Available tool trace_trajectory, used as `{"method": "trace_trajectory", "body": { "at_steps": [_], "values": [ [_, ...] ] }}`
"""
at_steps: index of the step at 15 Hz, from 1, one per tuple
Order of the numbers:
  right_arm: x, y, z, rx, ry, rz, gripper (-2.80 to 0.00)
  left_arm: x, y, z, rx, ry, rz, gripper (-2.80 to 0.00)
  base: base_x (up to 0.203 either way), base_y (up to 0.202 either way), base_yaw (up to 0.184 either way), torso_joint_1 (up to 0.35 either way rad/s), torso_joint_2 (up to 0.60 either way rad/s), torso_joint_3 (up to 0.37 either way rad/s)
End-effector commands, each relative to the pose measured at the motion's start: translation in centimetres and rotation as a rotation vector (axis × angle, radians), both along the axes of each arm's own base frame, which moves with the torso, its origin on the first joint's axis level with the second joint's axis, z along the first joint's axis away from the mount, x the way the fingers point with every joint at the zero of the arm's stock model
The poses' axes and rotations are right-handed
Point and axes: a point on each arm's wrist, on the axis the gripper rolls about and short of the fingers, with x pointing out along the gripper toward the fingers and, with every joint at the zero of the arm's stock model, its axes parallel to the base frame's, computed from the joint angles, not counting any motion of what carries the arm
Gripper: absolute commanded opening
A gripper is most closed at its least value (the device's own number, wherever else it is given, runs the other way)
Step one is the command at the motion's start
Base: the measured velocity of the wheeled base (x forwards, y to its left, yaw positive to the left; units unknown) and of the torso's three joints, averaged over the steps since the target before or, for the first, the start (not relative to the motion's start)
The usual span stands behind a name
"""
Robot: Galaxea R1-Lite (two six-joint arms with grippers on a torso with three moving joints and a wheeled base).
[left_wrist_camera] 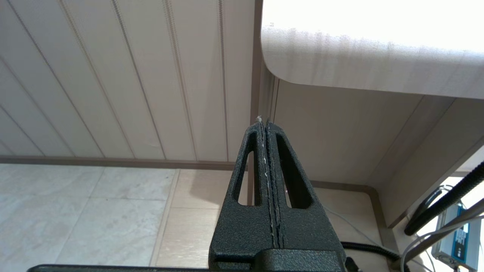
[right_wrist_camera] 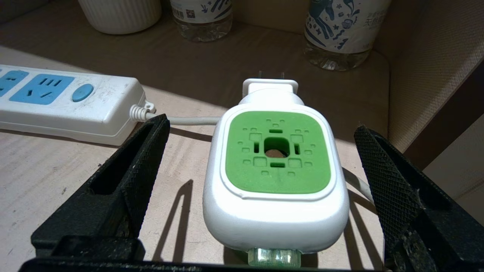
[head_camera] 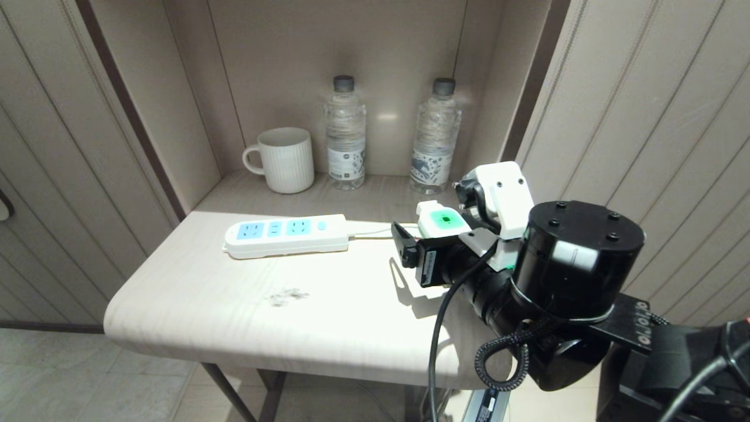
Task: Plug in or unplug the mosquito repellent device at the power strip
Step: Pick up the mosquito repellent liquid
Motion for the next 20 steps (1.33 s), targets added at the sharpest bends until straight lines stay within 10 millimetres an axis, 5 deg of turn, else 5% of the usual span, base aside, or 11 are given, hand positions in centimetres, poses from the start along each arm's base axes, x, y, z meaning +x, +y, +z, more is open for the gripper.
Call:
{"method": "trace_trajectory", "body": {
  "at_steps": [1,20],
  "values": [
    [0.1,0.05,-0.08,-0.002,-0.001,-0.004,0.0,0.01,0.0,0.0,0.0,0.001,0.0,-2.8,0.0,0.0,0.0,0.0,0.0,0.0],
    [0.69,0.68,0.04,-0.035,-0.024,-0.005,0.0,0.01,0.0,0.0,0.0,0.001,0.0,-2.8,0.0,0.0,0.0,0.0,0.0,0.0]
  ]
}}
